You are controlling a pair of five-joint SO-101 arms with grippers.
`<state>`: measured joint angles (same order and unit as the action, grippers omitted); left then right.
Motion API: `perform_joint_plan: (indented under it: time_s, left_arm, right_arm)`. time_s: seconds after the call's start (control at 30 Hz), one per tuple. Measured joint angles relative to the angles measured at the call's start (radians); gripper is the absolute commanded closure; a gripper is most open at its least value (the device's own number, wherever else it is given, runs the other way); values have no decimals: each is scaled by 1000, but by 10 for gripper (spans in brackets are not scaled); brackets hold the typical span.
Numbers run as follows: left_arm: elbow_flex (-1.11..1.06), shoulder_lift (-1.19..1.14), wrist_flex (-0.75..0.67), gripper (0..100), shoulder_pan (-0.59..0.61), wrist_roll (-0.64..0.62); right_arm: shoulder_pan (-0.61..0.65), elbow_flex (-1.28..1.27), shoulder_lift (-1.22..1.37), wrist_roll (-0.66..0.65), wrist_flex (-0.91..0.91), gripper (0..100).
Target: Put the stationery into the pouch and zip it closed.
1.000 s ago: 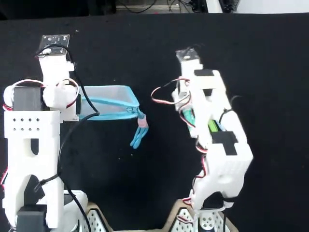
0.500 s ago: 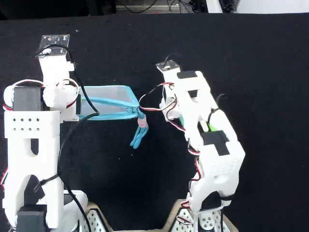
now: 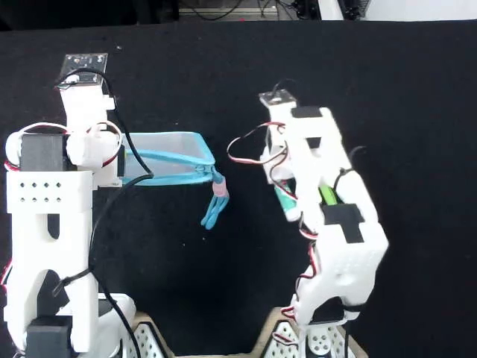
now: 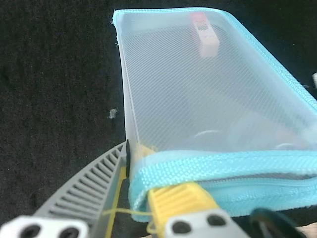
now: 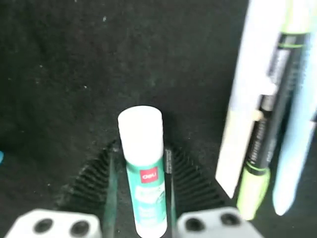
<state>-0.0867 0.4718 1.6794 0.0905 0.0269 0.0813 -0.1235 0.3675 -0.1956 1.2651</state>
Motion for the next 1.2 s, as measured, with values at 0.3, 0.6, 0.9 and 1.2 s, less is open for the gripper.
perform_joint_plan:
  time_s: [0.3, 0.6, 0.9, 1.2]
  left_arm:
    - [0, 0, -3, 970, 0, 0]
    - [0, 0, -3, 970, 0, 0]
    - [0, 0, -3, 970, 0, 0]
    - [0, 0, -3, 970, 0, 0]
  right_arm:
    - [3, 0, -8, 0, 71, 828]
    - [34, 0, -8, 0, 72, 832]
    - [34, 0, -8, -95, -3, 832]
    - [34, 49, 77, -193, 8, 984]
